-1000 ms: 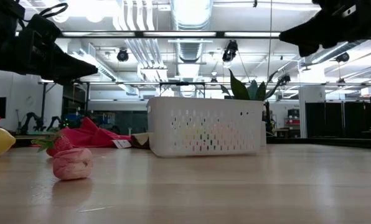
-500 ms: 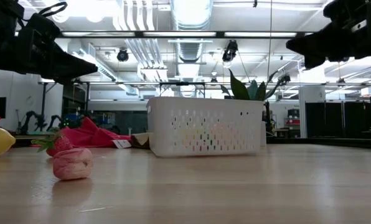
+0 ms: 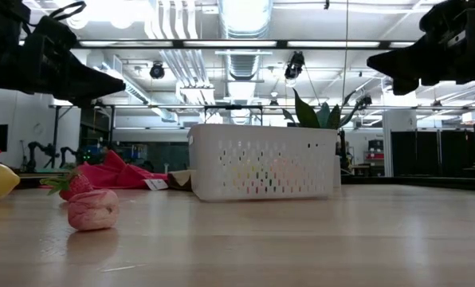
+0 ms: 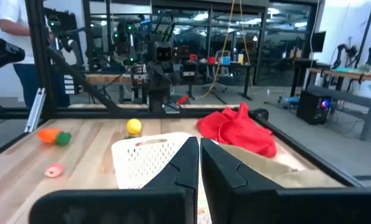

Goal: Pick and placing Produce into tupperware
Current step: Put the lemon into the white bin

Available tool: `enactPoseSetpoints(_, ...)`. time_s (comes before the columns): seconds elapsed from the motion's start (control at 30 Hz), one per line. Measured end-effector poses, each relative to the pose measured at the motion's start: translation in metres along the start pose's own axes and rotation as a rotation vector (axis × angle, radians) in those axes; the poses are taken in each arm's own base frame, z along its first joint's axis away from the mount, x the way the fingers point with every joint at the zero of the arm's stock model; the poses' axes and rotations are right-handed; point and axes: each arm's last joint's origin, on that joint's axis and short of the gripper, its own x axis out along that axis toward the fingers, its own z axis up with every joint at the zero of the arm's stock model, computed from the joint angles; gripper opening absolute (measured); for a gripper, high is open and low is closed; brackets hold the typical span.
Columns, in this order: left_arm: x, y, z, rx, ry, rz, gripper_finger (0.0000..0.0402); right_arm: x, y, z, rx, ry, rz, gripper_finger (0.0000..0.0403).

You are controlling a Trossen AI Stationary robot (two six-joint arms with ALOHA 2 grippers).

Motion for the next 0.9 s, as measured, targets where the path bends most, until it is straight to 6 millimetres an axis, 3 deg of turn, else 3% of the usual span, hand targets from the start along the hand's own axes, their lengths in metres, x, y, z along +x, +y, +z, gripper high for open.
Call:
enactPoseSetpoints(0.1, 0.000, 0.000, 0.000, -0.001, 0.000, 0.000, 0.0100, 0.000, 0.000, 0.000, -0.036, 0.001, 0.000, 0.0009)
enactPoseSetpoints(0.27, 0.000, -0.001, 0.006, -0.009, -0.027, -0.031, 0.0191, 0.000, 0.000, 0.000, -0.057, -0.002, -0.001, 0.0009)
enactPoseSetpoints(0.37, -0.002, -0.002, 0.032, -0.069, -0.099, -0.122, 0.0232, 0.000, 0.000, 0.000, -0.058, -0.004, -0.002, 0.0009)
enactPoseSetpoints(0.57, -0.010, -0.007, 0.084, -0.195, -0.226, -0.368, 0.0241, 0.000, 0.000, 0.001, -0.067, -0.009, -0.004, 0.0009)
enactPoseSetpoints(0.7, -0.014, -0.011, 0.116, -0.180, -0.309, -0.471, 0.0241, 0.000, 0.000, 0.001, -0.088, -0.010, -0.004, 0.0009)
enactPoseSetpoints(0.8, -0.010, -0.013, 0.124, -0.125, -0.187, -0.448, 0.0241, 0.000, 0.000, 0.002, -0.122, -0.020, -0.006, 0.0009)
enactPoseSetpoints(0.9, -0.007, -0.011, 0.124, -0.133, 0.074, -0.320, 0.0241, 0.000, 0.000, 0.003, -0.120, -0.030, -0.007, 0.0009)
